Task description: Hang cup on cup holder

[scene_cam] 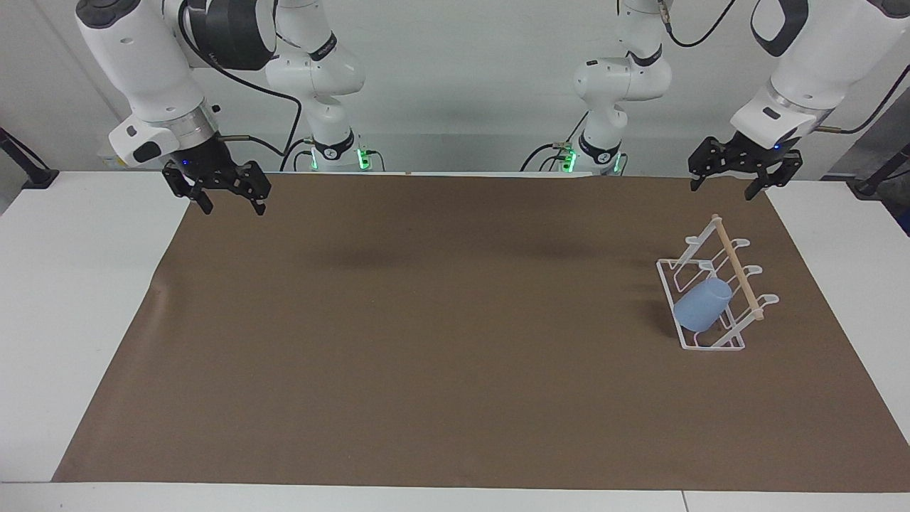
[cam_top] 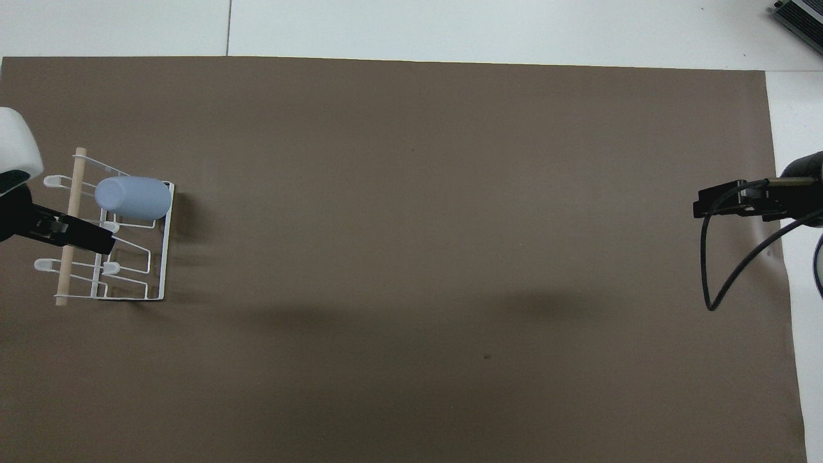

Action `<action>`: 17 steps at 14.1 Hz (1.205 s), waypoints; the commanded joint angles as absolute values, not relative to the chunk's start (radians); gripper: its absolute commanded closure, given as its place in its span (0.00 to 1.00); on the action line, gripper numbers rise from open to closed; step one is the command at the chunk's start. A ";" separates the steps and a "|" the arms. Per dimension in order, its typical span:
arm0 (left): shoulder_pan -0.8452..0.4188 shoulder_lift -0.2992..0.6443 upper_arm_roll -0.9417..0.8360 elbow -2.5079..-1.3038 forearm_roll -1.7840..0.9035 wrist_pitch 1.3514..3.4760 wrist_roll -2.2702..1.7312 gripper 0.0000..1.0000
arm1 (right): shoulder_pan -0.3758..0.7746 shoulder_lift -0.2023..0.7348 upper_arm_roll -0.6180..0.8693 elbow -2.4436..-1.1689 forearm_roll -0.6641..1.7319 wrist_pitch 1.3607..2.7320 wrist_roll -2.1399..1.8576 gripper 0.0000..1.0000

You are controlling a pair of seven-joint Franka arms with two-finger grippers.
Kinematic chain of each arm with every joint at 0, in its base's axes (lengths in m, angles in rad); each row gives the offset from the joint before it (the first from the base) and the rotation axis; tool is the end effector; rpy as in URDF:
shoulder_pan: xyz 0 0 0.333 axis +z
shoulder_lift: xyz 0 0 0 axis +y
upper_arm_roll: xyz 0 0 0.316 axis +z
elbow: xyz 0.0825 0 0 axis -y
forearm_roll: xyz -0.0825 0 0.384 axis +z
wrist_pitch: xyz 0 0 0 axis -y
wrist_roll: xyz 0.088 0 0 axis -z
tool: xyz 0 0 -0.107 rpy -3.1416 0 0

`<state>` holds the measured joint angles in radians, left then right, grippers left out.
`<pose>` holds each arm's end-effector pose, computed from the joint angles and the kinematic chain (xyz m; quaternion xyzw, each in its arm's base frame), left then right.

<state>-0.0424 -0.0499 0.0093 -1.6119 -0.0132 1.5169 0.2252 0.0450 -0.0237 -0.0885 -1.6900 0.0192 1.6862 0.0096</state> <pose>0.5326 -0.0190 0.6277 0.9914 -0.1290 -0.0218 0.0090 0.5548 -0.0228 0.5911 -0.9995 0.0276 -0.0101 0.0104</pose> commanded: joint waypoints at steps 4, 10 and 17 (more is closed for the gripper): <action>-0.019 -0.022 0.018 -1.519 -0.034 1.480 0.213 0.00 | 0.032 -0.044 -0.084 -1.707 0.040 1.677 -0.011 0.00; 0.014 0.000 0.020 -1.467 -0.064 1.470 0.207 0.00 | 0.032 -0.044 -0.084 -1.707 0.040 1.677 -0.011 0.00; 0.005 -0.021 0.011 -1.450 -0.009 1.439 0.204 0.00 | 0.032 -0.044 -0.084 -1.707 0.040 1.677 -0.011 0.00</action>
